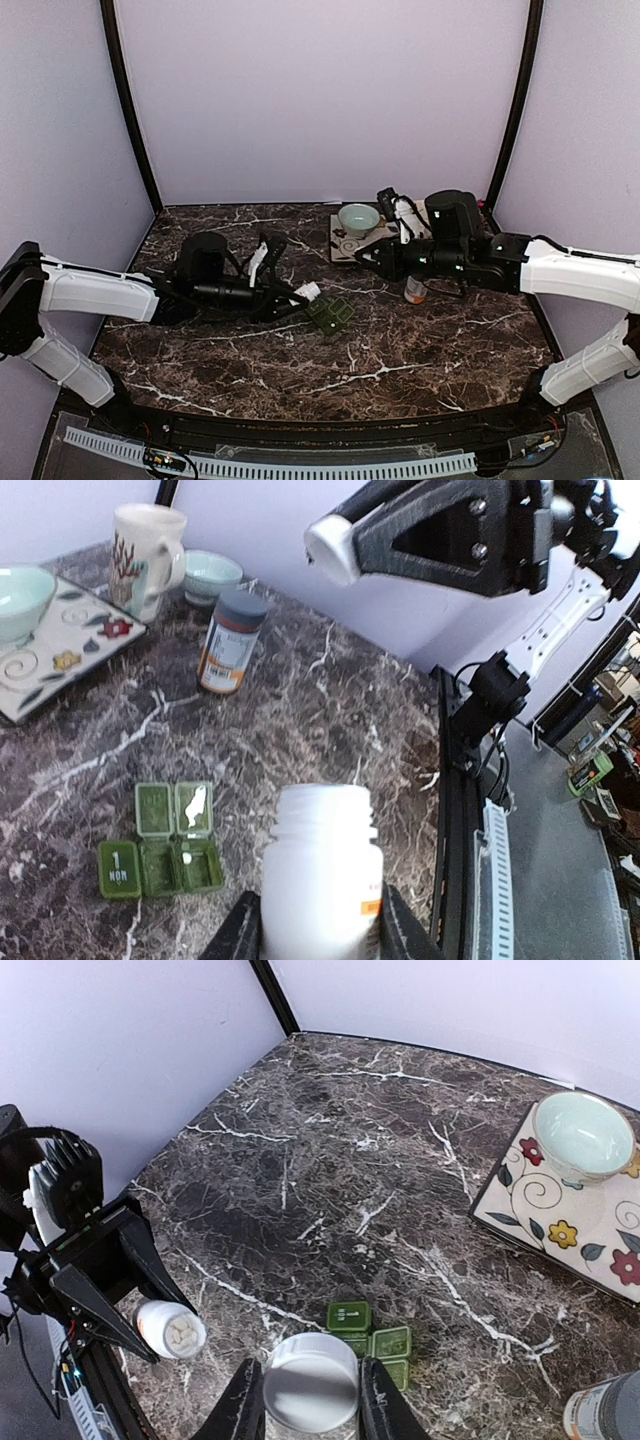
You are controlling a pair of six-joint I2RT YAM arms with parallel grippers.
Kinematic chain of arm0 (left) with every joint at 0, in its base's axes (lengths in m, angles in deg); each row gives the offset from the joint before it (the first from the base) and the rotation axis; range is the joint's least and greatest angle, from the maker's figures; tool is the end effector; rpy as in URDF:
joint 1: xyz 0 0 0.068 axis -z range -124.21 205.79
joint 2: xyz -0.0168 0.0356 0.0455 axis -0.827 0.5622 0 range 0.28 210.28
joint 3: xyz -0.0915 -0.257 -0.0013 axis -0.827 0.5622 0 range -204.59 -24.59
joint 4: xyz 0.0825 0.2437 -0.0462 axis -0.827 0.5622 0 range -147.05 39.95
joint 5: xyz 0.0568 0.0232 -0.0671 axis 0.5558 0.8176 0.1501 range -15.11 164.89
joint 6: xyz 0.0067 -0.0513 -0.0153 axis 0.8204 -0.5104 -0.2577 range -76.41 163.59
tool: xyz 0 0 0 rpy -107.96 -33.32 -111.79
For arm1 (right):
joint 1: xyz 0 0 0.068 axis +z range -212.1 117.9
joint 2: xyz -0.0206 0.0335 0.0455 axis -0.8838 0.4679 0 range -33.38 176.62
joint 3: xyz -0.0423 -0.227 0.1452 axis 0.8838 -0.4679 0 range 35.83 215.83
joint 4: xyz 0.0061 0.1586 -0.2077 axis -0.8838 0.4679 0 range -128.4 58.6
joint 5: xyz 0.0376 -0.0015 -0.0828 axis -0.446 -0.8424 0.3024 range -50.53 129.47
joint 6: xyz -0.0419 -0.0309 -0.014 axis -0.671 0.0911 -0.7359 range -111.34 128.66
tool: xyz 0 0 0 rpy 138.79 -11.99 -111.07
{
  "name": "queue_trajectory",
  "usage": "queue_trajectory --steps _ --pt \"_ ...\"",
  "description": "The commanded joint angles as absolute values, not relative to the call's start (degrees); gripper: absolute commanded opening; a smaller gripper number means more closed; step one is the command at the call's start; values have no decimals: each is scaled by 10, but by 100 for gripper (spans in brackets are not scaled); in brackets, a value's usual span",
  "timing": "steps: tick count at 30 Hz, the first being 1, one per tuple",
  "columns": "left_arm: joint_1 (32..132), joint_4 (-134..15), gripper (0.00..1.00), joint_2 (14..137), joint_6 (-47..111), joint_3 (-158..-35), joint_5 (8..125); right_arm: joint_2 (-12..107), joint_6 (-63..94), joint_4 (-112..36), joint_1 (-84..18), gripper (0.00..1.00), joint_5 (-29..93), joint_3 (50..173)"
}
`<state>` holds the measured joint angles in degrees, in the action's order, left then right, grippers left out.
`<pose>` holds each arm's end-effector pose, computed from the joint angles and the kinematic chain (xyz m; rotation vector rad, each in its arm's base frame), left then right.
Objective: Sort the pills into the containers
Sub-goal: Pour the pill into the compartment of the pill container, then screw the lid of the pill bottle onto the pill bottle.
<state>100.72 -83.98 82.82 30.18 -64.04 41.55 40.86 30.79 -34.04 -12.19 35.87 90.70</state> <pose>0.2023 -0.2294 0.2227 0.9500 1.7539 -1.2214 0.1913 0.2305 0.2989 -0.5438 2.0201 0.8561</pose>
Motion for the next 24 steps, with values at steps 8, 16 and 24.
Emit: queue_trajectory --steps 8,16,24 --pt "1011 -1066 0 644 244 -545 445 380 349 -335 -68 0 317 985" --pt "1015 -1175 0 590 247 -500 433 390 351 -283 -46 0 289 1063" --pt "1015 -1186 0 584 256 -507 414 424 339 -231 -29 0 253 1131"
